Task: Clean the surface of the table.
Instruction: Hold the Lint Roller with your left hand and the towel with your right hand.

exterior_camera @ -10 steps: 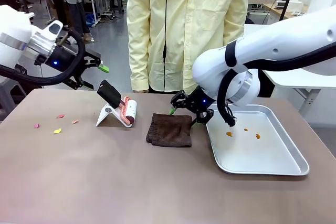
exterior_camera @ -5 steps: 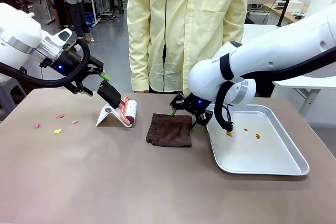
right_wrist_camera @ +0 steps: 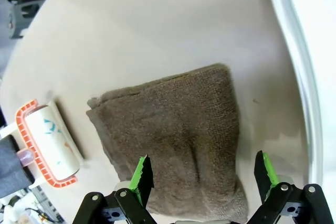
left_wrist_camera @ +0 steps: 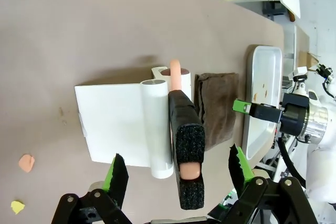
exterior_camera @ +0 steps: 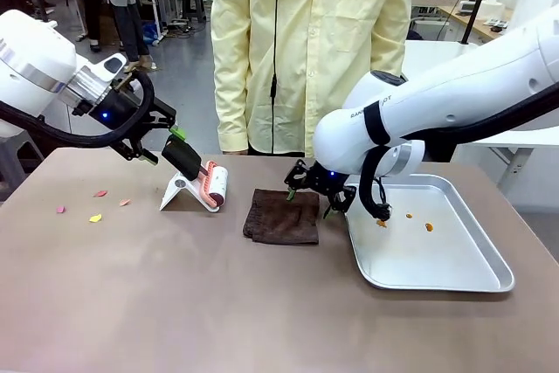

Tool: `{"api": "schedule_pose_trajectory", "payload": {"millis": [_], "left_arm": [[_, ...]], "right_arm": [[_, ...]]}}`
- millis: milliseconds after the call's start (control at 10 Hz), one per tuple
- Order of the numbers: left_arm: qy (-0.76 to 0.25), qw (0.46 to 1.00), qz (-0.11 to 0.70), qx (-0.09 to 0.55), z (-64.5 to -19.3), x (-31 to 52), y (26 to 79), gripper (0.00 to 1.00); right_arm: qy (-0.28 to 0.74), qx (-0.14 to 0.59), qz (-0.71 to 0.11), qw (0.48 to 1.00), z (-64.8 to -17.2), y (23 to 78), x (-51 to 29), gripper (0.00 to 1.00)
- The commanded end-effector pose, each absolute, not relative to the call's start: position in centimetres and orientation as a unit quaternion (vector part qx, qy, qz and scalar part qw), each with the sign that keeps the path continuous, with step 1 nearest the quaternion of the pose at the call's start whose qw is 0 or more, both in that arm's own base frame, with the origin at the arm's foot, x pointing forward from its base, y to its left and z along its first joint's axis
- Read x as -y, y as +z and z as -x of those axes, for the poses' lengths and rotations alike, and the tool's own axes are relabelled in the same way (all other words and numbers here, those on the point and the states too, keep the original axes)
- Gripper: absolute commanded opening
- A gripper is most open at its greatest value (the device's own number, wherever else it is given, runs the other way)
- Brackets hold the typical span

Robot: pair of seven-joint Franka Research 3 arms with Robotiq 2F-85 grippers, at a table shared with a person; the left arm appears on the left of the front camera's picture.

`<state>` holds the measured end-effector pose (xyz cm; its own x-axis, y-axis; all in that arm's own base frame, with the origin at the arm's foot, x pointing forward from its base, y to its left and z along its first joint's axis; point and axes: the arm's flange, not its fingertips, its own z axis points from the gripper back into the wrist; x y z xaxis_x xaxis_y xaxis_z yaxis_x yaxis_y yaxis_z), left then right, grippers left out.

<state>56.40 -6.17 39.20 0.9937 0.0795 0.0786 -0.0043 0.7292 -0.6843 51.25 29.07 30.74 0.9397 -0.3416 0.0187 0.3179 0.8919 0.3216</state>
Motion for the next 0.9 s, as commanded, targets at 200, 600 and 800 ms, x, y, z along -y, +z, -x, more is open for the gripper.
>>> {"api": "schedule_pose_trajectory", "payload": {"millis": [200,600,800], "left_arm": [[0.007,0.927,0.373,0.044,-56.99,6.07,39.30,1.00],[0.004,0.924,0.379,0.048,-57.34,6.46,39.14,0.35],[-0.002,0.925,0.377,0.045,-57.41,6.59,39.07,0.00]], "right_arm": [[-0.169,0.030,-0.146,0.974,-52.15,31.05,-30.43,1.00],[-0.161,0.016,-0.141,0.977,-52.34,30.45,-30.54,1.00],[-0.164,0.005,-0.148,0.975,-52.21,30.59,-30.45,0.40]]}}
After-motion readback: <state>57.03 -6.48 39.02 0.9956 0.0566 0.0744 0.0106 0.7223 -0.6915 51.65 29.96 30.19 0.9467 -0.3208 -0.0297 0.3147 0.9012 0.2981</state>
